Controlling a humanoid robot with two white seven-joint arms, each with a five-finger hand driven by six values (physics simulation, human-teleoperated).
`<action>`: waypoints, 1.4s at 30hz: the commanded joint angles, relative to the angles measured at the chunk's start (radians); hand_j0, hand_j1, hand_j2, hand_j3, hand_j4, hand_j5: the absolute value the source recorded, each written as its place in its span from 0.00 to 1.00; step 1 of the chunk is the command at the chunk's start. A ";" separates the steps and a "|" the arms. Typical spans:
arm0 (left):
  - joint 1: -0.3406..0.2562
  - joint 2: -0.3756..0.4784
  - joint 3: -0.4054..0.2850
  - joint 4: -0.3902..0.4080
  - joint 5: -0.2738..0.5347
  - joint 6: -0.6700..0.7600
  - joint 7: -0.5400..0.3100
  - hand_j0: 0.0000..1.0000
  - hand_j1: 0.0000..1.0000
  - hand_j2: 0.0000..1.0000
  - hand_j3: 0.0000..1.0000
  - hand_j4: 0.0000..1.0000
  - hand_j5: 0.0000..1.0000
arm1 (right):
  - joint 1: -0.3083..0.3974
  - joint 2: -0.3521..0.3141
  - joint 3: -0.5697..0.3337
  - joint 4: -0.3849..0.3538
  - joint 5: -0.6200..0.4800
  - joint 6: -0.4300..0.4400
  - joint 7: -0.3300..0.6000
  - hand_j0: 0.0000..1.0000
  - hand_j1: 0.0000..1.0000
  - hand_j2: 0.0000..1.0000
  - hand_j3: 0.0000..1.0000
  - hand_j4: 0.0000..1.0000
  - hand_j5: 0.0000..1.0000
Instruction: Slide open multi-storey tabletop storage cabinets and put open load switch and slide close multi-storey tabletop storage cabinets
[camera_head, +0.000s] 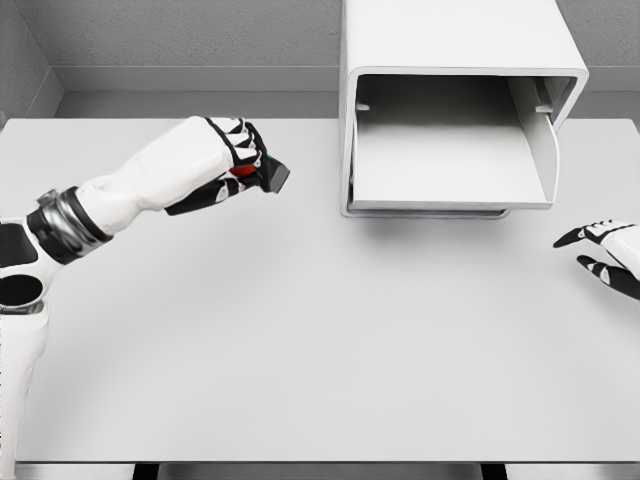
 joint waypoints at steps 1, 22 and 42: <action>0.000 -0.017 -0.018 0.000 -0.001 0.003 0.001 0.32 0.32 0.32 0.32 0.32 0.32 | 0.000 0.005 -0.001 -0.003 -0.006 0.000 0.000 0.56 0.56 0.56 0.56 0.56 0.56; -0.072 -0.140 -0.083 0.001 -0.070 0.003 0.001 0.32 0.32 0.32 0.32 0.32 0.32 | 0.000 0.021 0.001 -0.003 -0.006 0.000 0.000 0.56 0.56 0.56 0.56 0.56 0.56; -0.114 -0.282 -0.135 0.015 -0.204 0.003 0.001 0.34 0.34 0.34 0.34 0.34 0.34 | -0.002 0.031 -0.001 -0.024 -0.005 0.000 0.021 0.56 0.56 0.56 0.56 0.56 0.56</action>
